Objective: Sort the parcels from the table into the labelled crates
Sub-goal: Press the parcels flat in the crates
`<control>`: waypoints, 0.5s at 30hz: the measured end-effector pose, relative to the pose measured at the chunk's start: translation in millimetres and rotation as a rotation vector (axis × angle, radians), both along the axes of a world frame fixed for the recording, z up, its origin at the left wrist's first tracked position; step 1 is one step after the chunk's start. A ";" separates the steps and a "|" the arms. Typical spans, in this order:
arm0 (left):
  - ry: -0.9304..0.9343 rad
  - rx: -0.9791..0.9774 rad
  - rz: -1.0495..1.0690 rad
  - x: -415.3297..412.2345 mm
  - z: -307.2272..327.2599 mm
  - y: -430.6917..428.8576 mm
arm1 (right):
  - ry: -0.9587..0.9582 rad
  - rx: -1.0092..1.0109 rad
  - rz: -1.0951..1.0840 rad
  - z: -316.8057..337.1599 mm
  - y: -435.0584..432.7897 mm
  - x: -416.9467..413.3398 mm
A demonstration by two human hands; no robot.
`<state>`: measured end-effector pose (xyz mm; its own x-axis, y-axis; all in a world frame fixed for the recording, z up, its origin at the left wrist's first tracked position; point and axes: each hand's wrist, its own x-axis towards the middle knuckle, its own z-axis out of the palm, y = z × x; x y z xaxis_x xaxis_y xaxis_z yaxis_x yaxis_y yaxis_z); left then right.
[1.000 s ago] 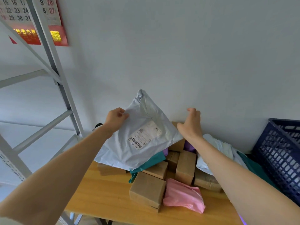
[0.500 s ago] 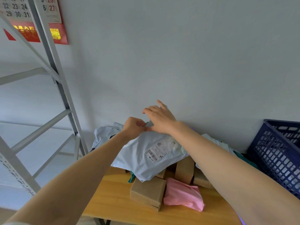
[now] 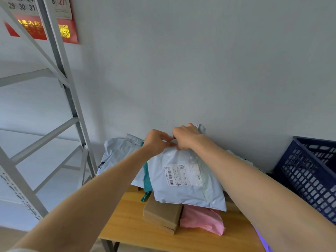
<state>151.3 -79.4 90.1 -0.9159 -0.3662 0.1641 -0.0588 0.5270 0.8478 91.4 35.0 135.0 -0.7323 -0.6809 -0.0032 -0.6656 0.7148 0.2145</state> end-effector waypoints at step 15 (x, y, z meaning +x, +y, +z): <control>-0.224 0.135 0.278 2.2 -2.9 -24.2 | -0.152 -0.686 -0.253 7.2 51.1 -20.9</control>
